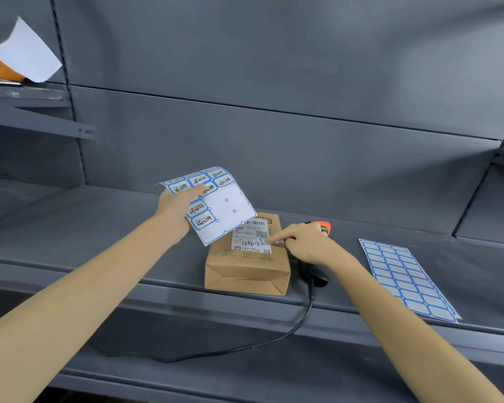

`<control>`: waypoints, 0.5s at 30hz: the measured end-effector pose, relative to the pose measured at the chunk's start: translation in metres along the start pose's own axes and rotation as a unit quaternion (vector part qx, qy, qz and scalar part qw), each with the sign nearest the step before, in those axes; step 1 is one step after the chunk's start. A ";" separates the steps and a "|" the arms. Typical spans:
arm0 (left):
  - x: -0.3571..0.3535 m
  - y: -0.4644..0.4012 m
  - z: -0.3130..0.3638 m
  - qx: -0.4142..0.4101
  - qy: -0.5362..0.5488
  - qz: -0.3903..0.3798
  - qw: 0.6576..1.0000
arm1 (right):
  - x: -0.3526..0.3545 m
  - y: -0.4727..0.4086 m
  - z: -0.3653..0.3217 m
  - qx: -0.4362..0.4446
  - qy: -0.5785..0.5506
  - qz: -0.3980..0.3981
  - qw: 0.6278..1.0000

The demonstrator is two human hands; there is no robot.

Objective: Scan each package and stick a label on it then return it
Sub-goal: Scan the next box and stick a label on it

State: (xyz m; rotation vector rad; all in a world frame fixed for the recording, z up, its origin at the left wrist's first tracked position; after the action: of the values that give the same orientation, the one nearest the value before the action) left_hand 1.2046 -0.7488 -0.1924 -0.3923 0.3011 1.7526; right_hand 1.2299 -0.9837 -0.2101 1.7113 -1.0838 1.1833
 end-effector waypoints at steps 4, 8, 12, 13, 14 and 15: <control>-0.011 0.002 -0.001 0.007 0.002 -0.038 0.999 | 0.019 0.001 -0.006 0.035 -0.139 0.050 0.988; -0.040 0.007 -0.003 0.018 -0.015 -0.119 0.993 | 0.045 0.001 -0.007 0.042 -0.448 0.086 0.889; -0.071 0.012 -0.008 0.024 -0.026 -0.167 0.985 | 0.048 -0.002 -0.015 0.027 -0.509 0.062 0.858; -0.076 0.013 -0.008 0.023 -0.029 -0.168 0.985 | 0.051 -0.001 -0.014 0.030 -0.523 0.078 0.848; -0.080 0.012 -0.009 0.023 -0.035 -0.171 0.984 | 0.055 0.002 -0.011 0.037 -0.529 0.102 0.841; -0.082 0.011 -0.010 0.023 -0.046 -0.177 0.983 | 0.061 0.006 -0.005 0.044 -0.525 0.128 0.840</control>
State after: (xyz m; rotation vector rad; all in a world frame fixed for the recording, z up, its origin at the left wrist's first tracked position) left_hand 1.2101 -0.8285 -0.1670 -0.3100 0.1917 1.4083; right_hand 1.2355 -0.9939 -0.1501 2.4057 -1.9533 0.3289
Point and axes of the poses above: each hand's wrist, its own y-axis away from the middle knuckle, its own x-axis out of the back of the hand, z = x × y, the point moved 8 cm from there along -y, towards the middle knuckle, and after that the axes turned 8 degrees about -z, right-handed, at the moved point
